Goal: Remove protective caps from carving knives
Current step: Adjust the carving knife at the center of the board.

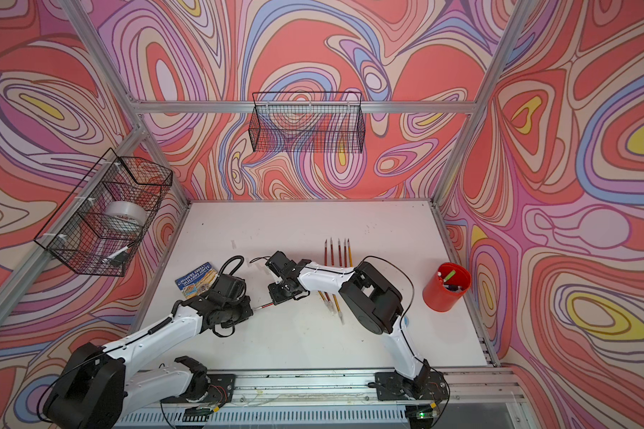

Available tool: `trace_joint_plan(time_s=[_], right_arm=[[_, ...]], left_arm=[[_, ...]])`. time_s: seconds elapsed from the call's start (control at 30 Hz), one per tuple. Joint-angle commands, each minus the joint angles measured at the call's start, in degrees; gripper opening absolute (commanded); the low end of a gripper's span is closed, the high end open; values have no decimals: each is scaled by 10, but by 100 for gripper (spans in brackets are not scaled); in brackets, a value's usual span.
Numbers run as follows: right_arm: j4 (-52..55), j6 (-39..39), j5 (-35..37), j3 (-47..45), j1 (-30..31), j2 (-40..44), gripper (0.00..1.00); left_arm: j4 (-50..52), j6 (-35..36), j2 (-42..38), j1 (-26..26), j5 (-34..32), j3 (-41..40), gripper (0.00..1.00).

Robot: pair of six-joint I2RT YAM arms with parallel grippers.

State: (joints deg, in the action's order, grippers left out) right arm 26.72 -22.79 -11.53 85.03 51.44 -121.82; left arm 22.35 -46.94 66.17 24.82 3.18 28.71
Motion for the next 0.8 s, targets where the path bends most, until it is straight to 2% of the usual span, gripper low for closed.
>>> trace_joint_plan(time_s=[0.0, 0.3, 0.53, 0.73, 0.77], right_arm=[[16, -2, 11, -19, -2, 6, 0], [12, -4, 10, -22, -1, 2, 0], [21, 4, 19, -10, -1, -5, 0], [28, 7, 20, 4, -2, -15, 0], [29, 8, 21, 5, -1, -16, 0]], left_arm=[[17, 8, 8, 2, -3, 28, 3], [21, 9, 14, 2, 4, 42, 5], [50, 4, -33, 2, 6, 37, 3], [67, -8, -75, 1, 6, 14, 0], [64, -10, -77, 1, 7, -10, 0]])
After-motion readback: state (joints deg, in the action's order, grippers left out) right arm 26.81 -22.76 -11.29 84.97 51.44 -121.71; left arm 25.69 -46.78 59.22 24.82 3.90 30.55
